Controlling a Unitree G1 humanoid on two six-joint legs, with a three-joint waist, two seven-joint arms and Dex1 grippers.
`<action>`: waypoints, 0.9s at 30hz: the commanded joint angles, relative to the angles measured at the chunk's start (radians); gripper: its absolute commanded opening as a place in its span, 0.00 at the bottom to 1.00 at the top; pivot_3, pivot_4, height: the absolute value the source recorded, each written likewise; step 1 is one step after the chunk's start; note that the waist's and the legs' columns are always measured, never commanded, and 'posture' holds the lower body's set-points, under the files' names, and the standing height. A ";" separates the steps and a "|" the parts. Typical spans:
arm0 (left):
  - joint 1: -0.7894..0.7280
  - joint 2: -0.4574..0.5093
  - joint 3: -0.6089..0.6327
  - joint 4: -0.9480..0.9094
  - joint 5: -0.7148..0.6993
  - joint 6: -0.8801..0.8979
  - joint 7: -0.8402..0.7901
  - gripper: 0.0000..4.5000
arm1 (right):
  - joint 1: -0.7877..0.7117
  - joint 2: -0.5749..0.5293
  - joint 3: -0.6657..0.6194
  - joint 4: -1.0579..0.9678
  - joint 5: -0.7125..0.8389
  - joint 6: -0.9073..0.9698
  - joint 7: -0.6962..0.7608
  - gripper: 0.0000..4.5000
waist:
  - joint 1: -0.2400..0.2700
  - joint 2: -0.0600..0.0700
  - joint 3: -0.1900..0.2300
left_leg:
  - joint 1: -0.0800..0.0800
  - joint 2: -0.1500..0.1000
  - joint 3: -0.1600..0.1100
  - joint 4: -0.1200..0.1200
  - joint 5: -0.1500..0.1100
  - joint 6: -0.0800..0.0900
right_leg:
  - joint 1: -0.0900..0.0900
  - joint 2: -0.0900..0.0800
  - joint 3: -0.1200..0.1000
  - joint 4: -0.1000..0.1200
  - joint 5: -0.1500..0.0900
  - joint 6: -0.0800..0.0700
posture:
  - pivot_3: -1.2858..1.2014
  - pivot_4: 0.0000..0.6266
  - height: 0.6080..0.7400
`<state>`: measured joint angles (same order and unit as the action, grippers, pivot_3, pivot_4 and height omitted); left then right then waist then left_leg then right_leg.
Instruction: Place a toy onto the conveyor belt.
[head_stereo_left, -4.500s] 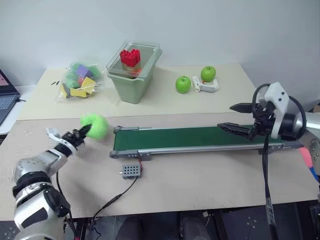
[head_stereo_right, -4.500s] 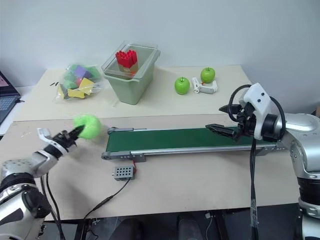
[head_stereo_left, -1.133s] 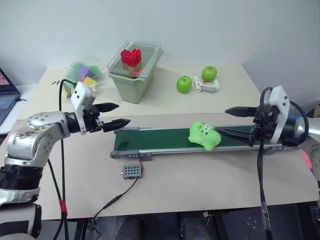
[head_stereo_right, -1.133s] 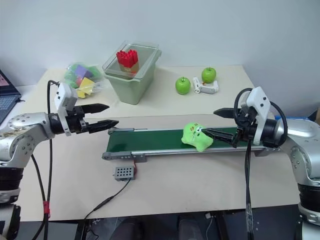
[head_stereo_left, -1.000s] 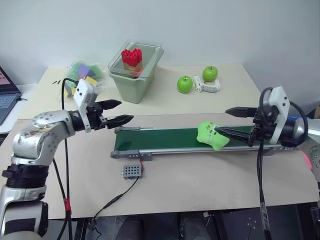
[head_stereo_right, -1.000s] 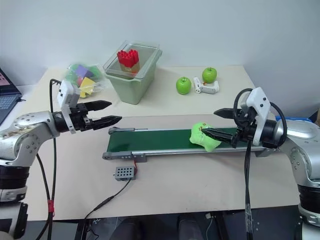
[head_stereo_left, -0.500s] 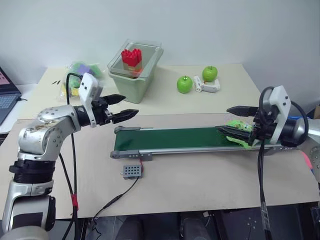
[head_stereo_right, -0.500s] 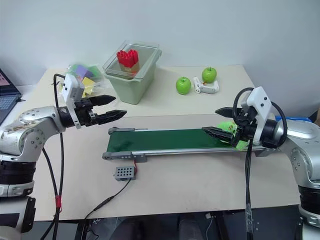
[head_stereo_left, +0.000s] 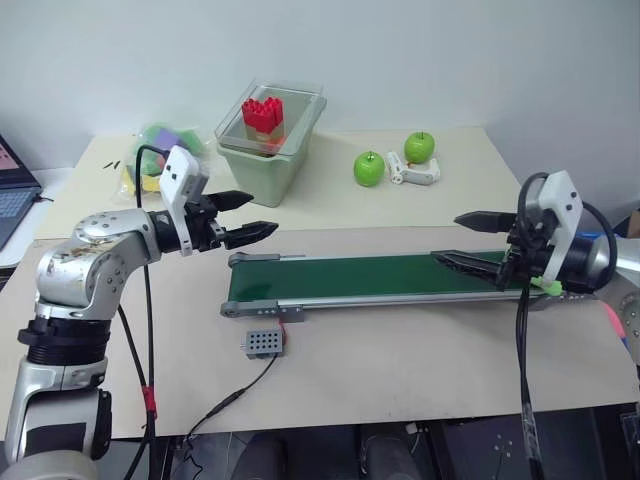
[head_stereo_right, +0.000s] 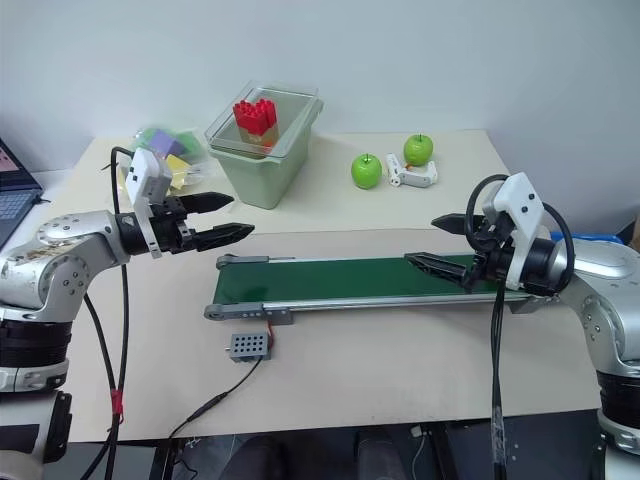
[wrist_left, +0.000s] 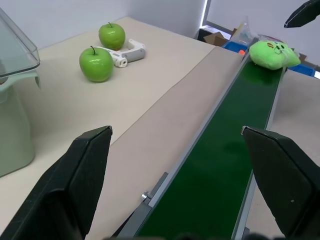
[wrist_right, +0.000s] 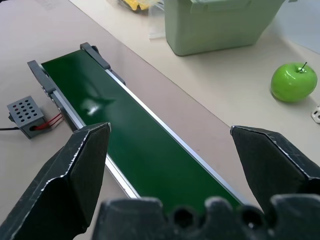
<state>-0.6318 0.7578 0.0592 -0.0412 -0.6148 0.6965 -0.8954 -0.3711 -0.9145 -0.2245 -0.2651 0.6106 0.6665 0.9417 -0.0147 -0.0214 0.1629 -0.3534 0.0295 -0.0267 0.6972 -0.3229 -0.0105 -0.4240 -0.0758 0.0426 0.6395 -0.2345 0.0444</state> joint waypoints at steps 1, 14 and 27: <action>-0.029 -0.002 0.029 -0.014 0.006 -0.018 -0.005 0.99 | -0.014 -0.016 -0.041 -0.010 0.003 -0.017 -0.001 1.00 | 0.000 0.000 0.000 | 0.000 0.000 0.000 0.000 0.000 0.000 | 0.000 0.000 0.000 0.000 0.000 0.000 | 0.52 0.24 1.00; -0.043 -0.008 0.031 -0.003 0.029 -0.030 -0.019 0.99 | -0.019 -0.017 -0.039 0.004 -0.008 -0.025 -0.002 1.00 | -0.001 0.000 0.000 | 0.000 0.000 0.000 0.000 0.000 0.000 | 0.000 0.000 0.000 0.000 0.000 0.000 | 0.52 0.24 1.00; -0.054 -0.016 0.031 -0.002 0.033 -0.028 -0.023 0.99 | -0.029 -0.020 -0.037 0.014 -0.011 -0.030 0.004 1.00 | -0.001 0.000 0.000 | 0.000 0.000 0.000 0.000 0.000 0.000 | 0.000 0.000 0.000 0.000 0.000 0.000 | 0.52 0.24 1.00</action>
<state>-0.6572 0.7405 0.0596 -0.0260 -0.5820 0.6886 -0.9152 -0.3801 -0.9153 -0.2244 -0.2433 0.6012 0.6619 0.9421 -0.0154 -0.0214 0.1629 -0.3534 0.0295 -0.0267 0.6972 -0.3229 -0.0105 -0.4240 -0.0758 0.0426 0.6396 -0.2345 0.0444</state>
